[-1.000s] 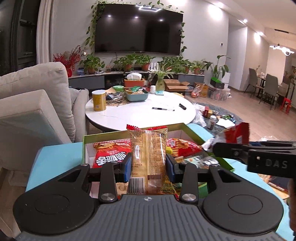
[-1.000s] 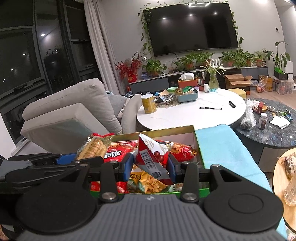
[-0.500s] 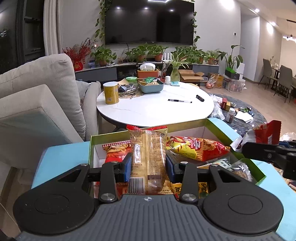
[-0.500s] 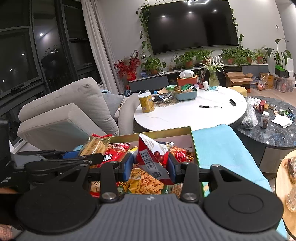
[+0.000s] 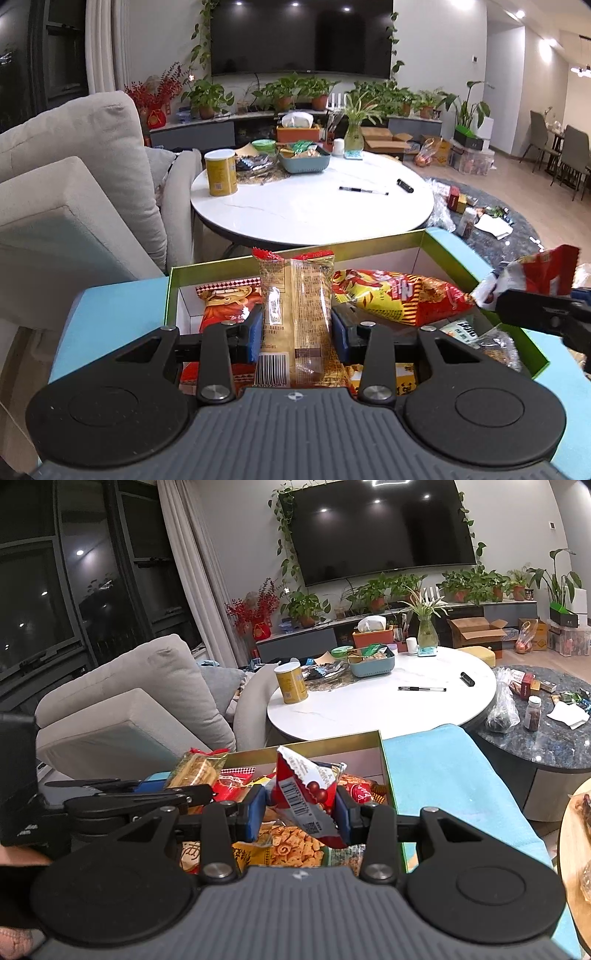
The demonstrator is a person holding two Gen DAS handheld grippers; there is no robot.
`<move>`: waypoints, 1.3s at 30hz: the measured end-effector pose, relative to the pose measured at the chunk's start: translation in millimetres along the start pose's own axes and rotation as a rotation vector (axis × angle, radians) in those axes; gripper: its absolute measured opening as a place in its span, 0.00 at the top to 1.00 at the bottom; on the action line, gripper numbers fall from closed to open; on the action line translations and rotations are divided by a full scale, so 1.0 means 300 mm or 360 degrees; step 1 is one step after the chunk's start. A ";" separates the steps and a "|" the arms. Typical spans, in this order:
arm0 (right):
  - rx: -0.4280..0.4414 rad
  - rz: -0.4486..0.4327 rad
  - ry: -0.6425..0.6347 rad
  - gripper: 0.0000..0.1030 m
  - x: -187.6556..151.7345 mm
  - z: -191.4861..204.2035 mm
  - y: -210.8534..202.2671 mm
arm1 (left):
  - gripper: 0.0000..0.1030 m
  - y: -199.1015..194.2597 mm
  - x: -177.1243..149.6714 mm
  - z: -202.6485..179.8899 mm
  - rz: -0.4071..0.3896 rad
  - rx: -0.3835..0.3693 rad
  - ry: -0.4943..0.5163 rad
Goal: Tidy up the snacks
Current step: 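Lower the bread bag into the box with the left gripper while the right drops the candy in, then open both grippers and move them back to the table snacks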
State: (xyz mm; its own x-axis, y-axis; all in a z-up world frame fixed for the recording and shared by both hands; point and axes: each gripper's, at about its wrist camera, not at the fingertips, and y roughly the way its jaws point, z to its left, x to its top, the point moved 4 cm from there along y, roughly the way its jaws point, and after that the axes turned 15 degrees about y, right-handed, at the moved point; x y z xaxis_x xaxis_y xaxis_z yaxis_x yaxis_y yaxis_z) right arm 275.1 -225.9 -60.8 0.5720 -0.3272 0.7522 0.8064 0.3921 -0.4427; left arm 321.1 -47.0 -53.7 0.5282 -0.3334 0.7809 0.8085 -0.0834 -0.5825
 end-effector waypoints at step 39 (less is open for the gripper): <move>-0.0025 0.0017 0.0057 0.35 0.000 -0.020 0.050 | 0.15 -0.103 -0.052 0.031 -0.0121 0.0027 -0.0155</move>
State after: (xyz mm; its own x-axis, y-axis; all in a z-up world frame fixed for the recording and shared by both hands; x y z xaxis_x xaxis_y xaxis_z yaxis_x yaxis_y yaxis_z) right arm 288.1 -225.1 -70.4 0.5855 -0.3534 0.7296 0.8022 0.3825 -0.4585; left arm 290.4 -30.5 -45.8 0.4873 -0.2338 0.8413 0.8510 -0.0887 -0.5176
